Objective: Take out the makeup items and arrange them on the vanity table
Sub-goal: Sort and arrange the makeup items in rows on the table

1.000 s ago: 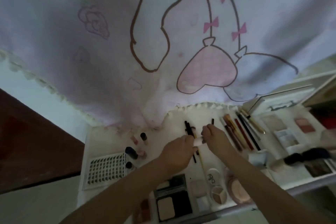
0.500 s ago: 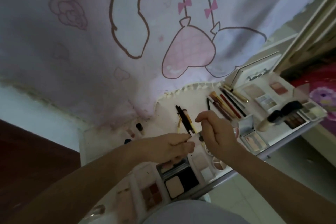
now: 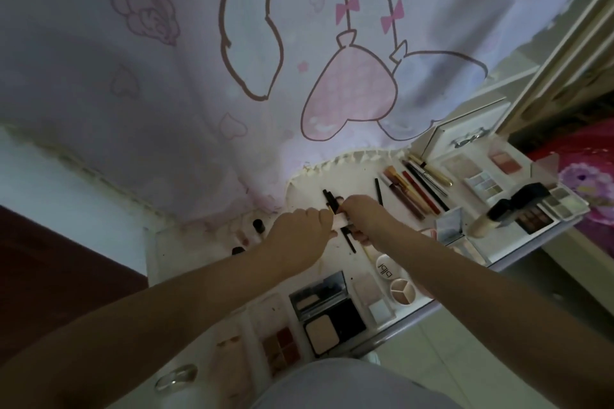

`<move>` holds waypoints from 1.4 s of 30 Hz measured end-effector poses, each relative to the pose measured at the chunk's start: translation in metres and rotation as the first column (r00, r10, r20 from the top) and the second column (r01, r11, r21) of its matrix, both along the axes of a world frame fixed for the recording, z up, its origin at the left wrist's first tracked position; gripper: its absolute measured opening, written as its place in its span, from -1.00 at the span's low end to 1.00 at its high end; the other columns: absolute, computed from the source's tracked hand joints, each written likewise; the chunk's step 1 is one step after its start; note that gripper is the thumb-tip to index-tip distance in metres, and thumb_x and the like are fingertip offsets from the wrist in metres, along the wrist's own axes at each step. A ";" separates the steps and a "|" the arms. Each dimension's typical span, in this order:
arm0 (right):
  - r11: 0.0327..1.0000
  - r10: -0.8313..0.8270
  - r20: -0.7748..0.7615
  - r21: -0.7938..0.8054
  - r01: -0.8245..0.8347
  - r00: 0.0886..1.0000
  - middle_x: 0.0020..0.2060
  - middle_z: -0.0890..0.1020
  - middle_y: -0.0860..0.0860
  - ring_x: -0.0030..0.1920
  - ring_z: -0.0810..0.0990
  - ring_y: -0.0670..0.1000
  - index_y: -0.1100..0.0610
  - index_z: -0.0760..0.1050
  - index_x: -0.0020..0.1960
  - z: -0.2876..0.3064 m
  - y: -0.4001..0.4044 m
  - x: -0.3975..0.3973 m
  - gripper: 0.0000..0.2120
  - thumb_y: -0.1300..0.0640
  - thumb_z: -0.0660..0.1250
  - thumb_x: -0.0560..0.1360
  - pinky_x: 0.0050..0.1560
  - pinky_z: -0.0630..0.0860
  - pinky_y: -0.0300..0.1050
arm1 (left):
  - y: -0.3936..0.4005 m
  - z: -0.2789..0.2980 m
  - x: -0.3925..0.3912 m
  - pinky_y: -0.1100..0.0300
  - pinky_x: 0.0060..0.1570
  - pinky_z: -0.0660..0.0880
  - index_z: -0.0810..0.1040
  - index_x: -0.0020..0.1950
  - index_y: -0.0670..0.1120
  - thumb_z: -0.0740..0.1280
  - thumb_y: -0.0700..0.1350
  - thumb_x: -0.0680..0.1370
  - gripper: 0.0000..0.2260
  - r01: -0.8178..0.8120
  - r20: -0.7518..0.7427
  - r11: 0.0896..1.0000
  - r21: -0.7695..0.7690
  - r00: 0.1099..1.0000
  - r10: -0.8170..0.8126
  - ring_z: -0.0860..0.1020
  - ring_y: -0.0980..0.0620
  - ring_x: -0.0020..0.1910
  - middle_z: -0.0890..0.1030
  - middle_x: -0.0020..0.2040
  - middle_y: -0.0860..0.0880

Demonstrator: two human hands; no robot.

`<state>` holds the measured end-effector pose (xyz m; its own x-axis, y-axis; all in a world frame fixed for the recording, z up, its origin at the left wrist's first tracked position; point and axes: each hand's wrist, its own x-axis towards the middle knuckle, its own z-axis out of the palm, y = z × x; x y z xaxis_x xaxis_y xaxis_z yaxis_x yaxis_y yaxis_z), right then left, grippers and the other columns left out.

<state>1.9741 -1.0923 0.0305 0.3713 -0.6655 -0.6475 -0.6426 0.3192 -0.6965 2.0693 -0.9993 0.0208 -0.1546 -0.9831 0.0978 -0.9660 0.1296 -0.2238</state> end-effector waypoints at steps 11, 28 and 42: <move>0.805 0.386 0.549 -0.593 0.020 0.741 -0.61 0.35 -0.11 -0.58 0.38 -0.21 0.00 0.39 -0.33 0.034 0.024 -0.016 -0.74 0.29 0.03 0.35 -0.49 0.28 -0.51 | 0.014 0.032 0.014 0.45 -0.62 0.18 0.58 -0.25 0.01 0.42 0.18 0.34 -0.76 0.820 -0.412 0.478 0.316 -0.335 0.847 0.11 0.15 -0.51 0.16 -0.44 0.07; 0.828 0.285 0.256 -0.552 -0.103 0.924 -0.50 0.33 -0.03 -0.49 0.29 -0.12 0.09 0.29 -0.42 0.007 0.015 0.005 -0.66 0.34 0.04 0.48 -0.53 0.24 -0.39 | 0.002 0.028 0.026 0.43 -0.51 0.31 0.23 -0.29 -0.05 0.06 0.02 0.62 -0.70 0.029 -0.645 0.848 0.530 0.663 0.380 0.27 0.13 -0.47 0.29 -0.39 0.02; 0.719 0.565 0.087 -0.539 -0.438 0.820 -0.68 0.38 -0.08 -0.65 0.35 -0.18 0.12 0.29 -0.42 0.037 -0.004 -0.023 -0.63 0.21 0.11 0.58 -0.57 0.26 -0.42 | 0.008 0.037 0.014 0.44 -0.43 0.36 0.34 -0.30 -0.03 0.15 -0.05 0.60 -0.74 0.181 -0.799 0.795 0.579 0.319 0.509 0.34 0.18 -0.45 0.35 -0.39 0.06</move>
